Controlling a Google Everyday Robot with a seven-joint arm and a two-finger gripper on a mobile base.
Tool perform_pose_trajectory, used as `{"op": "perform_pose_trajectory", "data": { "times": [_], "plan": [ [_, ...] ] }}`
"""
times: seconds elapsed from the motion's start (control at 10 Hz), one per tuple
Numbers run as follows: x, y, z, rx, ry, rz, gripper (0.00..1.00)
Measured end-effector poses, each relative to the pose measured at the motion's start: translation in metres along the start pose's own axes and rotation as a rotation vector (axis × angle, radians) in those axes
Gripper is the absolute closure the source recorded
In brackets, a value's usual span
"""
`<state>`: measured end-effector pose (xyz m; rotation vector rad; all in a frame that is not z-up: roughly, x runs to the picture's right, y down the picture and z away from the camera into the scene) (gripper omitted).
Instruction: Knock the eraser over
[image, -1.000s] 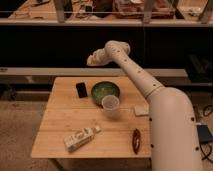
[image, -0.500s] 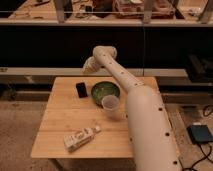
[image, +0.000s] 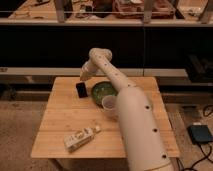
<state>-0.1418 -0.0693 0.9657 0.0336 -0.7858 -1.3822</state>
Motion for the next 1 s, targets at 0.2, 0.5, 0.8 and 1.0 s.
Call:
{"op": "perform_pose_trajectory", "data": {
  "times": [0.2, 0.5, 0.8, 1.0],
  "plan": [
    [-0.017, 0.009, -0.001, -0.001, -0.032, -0.015, 1.0],
    [-0.071, 0.013, -0.039, 0.056, -0.071, -0.09, 1.0],
    [-0.136, -0.005, -0.115, 0.168, -0.04, -0.221, 0.97],
    [-0.165, -0.016, -0.143, 0.198, -0.025, -0.283, 0.76]
  ]
}}
